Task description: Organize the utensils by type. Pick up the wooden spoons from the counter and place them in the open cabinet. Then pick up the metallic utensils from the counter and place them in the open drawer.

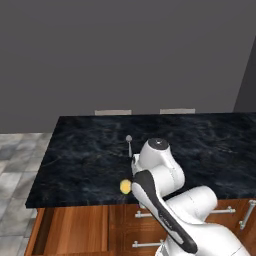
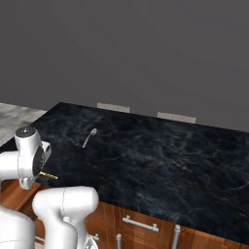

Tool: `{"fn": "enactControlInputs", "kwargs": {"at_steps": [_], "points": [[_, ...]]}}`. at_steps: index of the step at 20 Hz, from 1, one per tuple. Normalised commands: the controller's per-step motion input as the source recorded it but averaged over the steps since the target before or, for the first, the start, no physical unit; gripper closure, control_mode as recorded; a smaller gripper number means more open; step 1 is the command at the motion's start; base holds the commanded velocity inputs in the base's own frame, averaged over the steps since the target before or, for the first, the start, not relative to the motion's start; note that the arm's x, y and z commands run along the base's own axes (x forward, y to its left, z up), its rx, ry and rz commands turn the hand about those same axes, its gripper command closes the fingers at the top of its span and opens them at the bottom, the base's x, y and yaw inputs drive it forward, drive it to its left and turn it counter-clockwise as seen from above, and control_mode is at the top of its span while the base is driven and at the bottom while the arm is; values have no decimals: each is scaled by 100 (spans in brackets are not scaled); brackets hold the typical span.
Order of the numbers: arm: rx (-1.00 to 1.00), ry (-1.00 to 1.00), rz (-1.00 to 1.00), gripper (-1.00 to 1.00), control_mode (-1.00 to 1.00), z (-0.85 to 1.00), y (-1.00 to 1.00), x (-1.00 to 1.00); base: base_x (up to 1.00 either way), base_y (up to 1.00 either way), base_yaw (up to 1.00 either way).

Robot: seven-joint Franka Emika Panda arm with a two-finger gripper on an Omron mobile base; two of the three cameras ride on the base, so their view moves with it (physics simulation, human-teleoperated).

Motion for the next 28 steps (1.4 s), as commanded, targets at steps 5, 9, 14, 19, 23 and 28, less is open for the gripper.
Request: {"fn": "enactControlInputs", "kwargs": {"at_steps": [5,9,14,19,23,28], "points": [[-2,-2,-5,100,-100,-11,88,4,0,0,0],[1,0,-16,100,-100,-27,72,-1,0,0,0],[4,-1,-17,100,-100,-26,52,-2,0,0,0],[1,0,-18,100,-100,-15,40,0,0,0,0],[3,0,-16,100,-100,-6,42,1,0,0,0],[1,15,-4,100,-100,0,43,1,0,0,0]]}}
